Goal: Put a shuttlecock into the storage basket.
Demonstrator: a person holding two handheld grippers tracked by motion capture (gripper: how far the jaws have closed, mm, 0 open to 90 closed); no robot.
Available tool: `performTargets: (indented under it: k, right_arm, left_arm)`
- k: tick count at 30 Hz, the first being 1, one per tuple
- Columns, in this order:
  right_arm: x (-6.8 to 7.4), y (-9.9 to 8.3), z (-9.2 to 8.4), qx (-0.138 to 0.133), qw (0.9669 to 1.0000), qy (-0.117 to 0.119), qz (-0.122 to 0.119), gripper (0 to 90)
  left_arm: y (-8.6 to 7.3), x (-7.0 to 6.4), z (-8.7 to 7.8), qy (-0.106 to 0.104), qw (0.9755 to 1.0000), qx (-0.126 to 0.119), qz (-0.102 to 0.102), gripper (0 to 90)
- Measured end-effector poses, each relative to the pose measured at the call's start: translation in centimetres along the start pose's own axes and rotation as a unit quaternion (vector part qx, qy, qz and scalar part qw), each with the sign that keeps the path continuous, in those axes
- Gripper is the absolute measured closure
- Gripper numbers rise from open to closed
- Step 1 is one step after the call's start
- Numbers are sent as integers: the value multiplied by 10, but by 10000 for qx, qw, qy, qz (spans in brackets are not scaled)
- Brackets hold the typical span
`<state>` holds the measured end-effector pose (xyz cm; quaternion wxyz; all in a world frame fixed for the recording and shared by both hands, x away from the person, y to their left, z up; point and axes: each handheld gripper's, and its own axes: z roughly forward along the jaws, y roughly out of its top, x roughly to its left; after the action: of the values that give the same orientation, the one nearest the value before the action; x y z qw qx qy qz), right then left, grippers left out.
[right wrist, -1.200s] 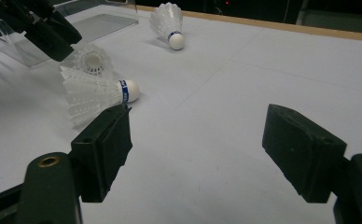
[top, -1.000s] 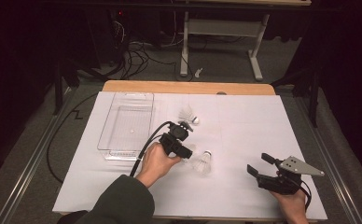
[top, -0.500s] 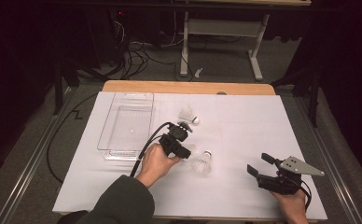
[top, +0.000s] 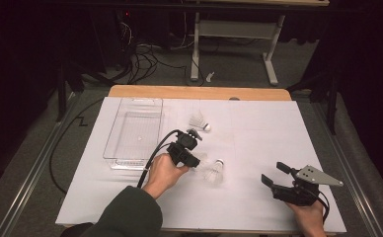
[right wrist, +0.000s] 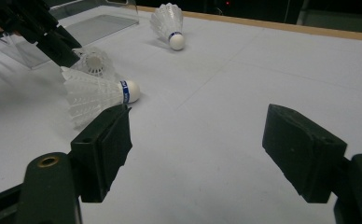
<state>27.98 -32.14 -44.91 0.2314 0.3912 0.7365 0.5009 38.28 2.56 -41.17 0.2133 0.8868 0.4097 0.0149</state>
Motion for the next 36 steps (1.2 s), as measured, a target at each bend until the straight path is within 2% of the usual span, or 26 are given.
performTargets:
  k: [4, 24, 36]
  right_arm:
    - [0, 0, 0, -1, 10000, 2, 5, 240]
    - [0, 0, 0, -4, 10000, 9, 6, 239]
    - [0, 0, 0, -1, 10000, 8, 9, 238]
  left_arm:
    - [0, 0, 0, -31, 10000, 7, 19, 656]
    - [-1, 1, -4, -91, 9999, -44, 112, 869]
    - [-4, 5, -12, 18, 9999, -114, 121, 897]
